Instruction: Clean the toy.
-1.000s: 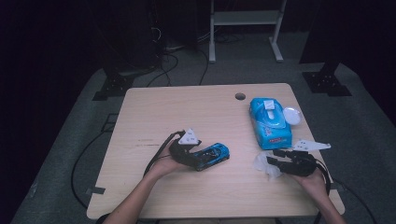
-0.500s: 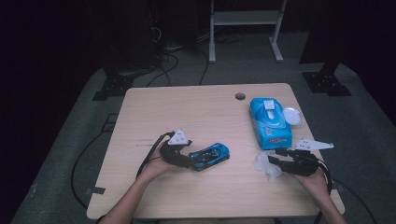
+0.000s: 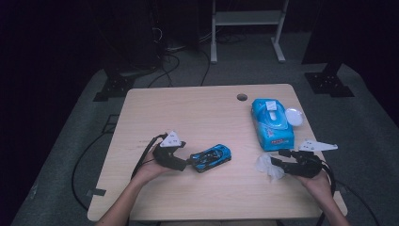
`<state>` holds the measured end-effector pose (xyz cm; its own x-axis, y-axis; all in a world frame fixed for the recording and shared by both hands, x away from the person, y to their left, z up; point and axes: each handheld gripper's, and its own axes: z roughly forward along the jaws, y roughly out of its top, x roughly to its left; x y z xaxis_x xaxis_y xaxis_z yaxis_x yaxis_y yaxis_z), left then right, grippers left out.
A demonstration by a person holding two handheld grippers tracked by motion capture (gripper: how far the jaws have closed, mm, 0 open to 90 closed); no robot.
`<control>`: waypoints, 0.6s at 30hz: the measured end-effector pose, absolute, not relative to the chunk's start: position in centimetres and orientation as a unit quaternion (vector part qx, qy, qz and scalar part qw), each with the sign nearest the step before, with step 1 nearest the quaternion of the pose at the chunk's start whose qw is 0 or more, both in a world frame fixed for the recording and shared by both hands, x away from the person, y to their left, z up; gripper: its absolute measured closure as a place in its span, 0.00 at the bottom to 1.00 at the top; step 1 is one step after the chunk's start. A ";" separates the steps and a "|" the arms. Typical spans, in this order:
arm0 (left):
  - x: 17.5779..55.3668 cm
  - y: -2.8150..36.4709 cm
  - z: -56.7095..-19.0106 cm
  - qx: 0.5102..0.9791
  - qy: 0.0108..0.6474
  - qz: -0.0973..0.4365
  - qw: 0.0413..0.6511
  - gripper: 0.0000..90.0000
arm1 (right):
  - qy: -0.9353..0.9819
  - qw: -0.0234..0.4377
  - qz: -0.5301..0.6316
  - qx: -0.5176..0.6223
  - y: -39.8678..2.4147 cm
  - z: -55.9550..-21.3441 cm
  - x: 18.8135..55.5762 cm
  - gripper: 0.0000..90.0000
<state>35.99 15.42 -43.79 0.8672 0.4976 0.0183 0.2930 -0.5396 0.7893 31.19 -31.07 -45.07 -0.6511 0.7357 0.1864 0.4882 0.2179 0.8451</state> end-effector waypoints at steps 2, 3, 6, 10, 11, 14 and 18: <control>35.9 15.8 -43.9 0.867 0.231 0.121 0.424 0.24 | 0.770 0.129 0.482 0.398 -31.1 -45.1 31.2 0.46; 35.8 15.9 -44.0 0.867 0.233 0.121 0.423 0.24 | 0.770 0.128 0.482 0.398 -31.1 -45.1 31.2 0.46; 35.7 16.3 -44.2 0.869 0.236 0.118 0.419 0.23 | 0.770 0.129 0.480 0.399 -31.1 -45.1 31.2 0.45; 35.5 17.0 -44.3 0.867 0.241 0.119 0.420 0.22 | 0.770 0.131 0.482 0.397 -31.1 -45.0 31.2 0.44; 35.5 17.1 -44.4 0.864 0.244 0.120 0.423 0.22 | 0.770 0.132 0.482 0.397 -31.1 -45.0 31.2 0.44; 35.3 17.5 -44.4 0.865 0.246 0.121 0.421 0.22 | 0.771 0.130 0.480 0.398 -31.1 -45.0 31.1 0.44; 35.2 17.8 -44.3 0.864 0.246 0.121 0.422 0.21 | 0.771 0.132 0.481 0.396 -31.1 -45.0 31.1 0.44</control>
